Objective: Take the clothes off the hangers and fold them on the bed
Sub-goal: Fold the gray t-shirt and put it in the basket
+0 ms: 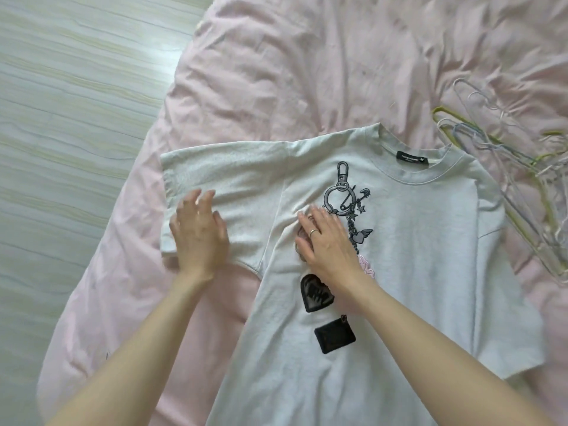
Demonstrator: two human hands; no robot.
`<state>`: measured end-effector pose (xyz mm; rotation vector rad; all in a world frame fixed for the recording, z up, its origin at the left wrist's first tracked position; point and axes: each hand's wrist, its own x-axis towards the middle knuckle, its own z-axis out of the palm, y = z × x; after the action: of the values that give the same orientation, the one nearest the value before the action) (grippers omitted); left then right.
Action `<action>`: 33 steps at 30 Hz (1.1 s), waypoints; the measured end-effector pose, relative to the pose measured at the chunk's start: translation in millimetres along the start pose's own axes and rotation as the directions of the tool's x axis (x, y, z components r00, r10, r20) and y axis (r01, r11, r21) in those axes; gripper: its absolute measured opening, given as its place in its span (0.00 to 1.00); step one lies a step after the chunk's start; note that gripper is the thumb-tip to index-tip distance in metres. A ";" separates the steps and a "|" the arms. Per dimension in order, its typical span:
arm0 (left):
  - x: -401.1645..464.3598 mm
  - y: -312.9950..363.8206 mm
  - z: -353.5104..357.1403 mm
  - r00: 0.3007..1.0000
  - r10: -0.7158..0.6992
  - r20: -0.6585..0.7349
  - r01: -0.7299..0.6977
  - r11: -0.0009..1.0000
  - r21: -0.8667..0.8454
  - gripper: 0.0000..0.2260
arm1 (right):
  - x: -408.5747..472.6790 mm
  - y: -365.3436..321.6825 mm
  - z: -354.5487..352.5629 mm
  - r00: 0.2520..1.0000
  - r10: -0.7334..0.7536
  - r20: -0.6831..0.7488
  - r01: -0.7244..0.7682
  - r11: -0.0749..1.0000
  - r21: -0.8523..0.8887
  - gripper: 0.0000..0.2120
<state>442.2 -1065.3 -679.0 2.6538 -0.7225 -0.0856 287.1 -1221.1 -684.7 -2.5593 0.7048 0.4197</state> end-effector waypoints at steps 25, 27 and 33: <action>-221.8 291.3 123.9 0.801 0.180 0.570 -0.147 0.984 -0.104 0.26 | -221.3 333.7 -26.2 0.707 0.532 0.467 -0.509 -0.076 0.857 0.04; -220.6 298.6 126.2 0.837 0.147 0.527 -0.111 0.989 -0.100 0.19 | -225.6 345.9 -36.5 0.718 0.560 0.413 -0.492 -0.010 0.870 0.02; -217.6 328.5 129.6 0.884 0.193 0.425 -0.152 0.980 -0.130 0.18 | -234.0 413.4 -93.1 0.709 0.699 -0.092 -0.455 0.553 0.698 0.12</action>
<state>77.2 -1262.3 -682.2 2.4872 -1.0634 -0.6674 -114.3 -1489.8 -652.8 -1.6821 1.5710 -0.1232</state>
